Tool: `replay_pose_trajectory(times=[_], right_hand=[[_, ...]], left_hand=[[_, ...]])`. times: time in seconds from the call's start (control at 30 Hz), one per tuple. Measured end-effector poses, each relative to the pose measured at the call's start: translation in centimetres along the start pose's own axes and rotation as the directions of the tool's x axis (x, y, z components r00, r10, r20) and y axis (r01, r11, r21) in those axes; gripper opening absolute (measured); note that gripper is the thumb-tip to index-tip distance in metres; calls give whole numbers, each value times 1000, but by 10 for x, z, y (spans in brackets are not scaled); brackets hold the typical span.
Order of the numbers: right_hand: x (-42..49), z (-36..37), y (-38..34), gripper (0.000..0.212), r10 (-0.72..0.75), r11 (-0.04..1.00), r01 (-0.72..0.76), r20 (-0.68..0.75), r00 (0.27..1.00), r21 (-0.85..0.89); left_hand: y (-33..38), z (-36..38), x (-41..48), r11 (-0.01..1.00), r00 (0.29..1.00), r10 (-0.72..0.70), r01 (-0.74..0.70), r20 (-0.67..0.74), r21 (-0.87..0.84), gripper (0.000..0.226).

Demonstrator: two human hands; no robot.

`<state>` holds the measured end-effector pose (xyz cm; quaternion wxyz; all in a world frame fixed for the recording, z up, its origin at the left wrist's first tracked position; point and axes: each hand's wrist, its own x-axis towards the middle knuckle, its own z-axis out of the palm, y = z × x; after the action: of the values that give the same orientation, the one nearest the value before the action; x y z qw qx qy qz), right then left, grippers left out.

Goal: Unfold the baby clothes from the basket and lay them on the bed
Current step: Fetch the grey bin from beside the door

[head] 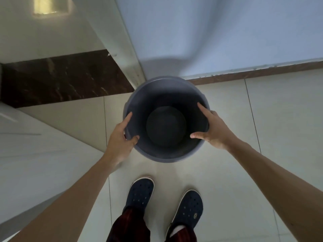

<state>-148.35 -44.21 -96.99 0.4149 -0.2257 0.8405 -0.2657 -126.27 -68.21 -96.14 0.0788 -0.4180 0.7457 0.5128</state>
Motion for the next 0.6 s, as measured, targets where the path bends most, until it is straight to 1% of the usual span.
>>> replay_pose_trajectory(times=[0.1, 0.23, 0.4, 0.5, 0.6], right_hand=[[-29, -19, -10, 117, 34, 999, -33, -49, 998, 8], [-95, -82, -34, 120, 97, 995, -94, -130, 987, 24], [-217, -199, -85, 123, 167, 985, -154, -218, 962, 76], [-308, -272, -133, 125, 184, 980, -156, -283, 941, 120], [-405, -332, -181, 124, 207, 978, -176, -376, 903, 115]], left_hand=[[35, -14, -7, 987, 997, 72, -74, 23, 142, 84], [117, -37, -33, 934, 970, 192, -227, 148, 275, 93], [275, -64, -89, 868, 912, 313, -388, 267, 309, 98], [380, -79, -142, 805, 856, 369, -489, 363, 335, 98], [474, -97, -201, 746, 800, 442, -579, 405, 330, 95]])
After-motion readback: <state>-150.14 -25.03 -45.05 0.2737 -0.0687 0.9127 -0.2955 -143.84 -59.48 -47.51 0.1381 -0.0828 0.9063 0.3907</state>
